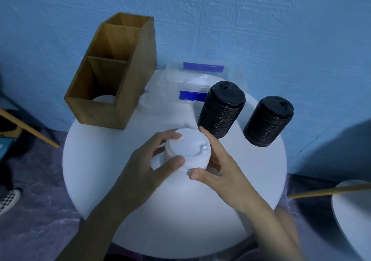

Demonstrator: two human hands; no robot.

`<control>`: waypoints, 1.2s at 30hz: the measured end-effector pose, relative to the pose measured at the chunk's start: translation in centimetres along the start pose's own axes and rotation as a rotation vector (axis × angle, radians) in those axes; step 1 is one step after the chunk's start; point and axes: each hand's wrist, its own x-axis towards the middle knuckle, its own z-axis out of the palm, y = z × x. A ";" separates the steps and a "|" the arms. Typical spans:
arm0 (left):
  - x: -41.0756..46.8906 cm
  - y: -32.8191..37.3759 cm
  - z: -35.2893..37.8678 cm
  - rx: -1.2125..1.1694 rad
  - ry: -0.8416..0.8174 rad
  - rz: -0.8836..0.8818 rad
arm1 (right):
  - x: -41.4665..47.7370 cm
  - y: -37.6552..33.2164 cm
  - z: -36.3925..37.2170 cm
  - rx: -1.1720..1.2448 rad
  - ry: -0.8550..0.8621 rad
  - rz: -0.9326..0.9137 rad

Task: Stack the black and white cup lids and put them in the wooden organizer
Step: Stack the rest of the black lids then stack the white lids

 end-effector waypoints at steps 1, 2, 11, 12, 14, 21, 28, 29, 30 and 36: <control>0.0 0.0 0.2 -0.002 0.022 0.003 | 0.0 0.0 -0.1 0.007 -0.001 -0.001; -0.1 0.0 0.4 0.009 0.041 0.015 | 0.0 -0.1 -0.2 0.018 0.000 0.000; 1.4 -1.8 -0.6 -0.077 0.047 -0.028 | 0.0 -0.2 -0.1 -0.029 0.025 0.009; 2.2 -2.1 -1.0 -0.033 0.110 -0.043 | 0.0 -0.3 -0.1 -0.029 0.025 0.010; 4.4 -3.3 -1.9 0.220 0.249 -0.043 | -0.1 -0.4 -0.3 -0.025 0.028 0.008; 10.7 -5.6 -1.8 0.950 0.132 -0.193 | -0.2 -0.5 -0.6 -0.004 0.015 0.023; 9.1 -5.6 -1.9 0.885 0.229 -0.107 | 0.0 -0.6 -0.8 -0.032 0.012 0.032; 8.9 -5.6 -2.1 0.876 0.243 -0.103 | 0.1 -0.6 -0.8 -0.032 0.012 0.035; 8.8 -5.5 -2.2 0.854 0.257 -0.102 | 0.0 -0.6 -0.7 -0.031 0.010 0.036; 11.8 -4.8 -2.5 0.826 0.332 -0.112 | -0.1 -0.4 -0.8 -0.031 -0.001 0.044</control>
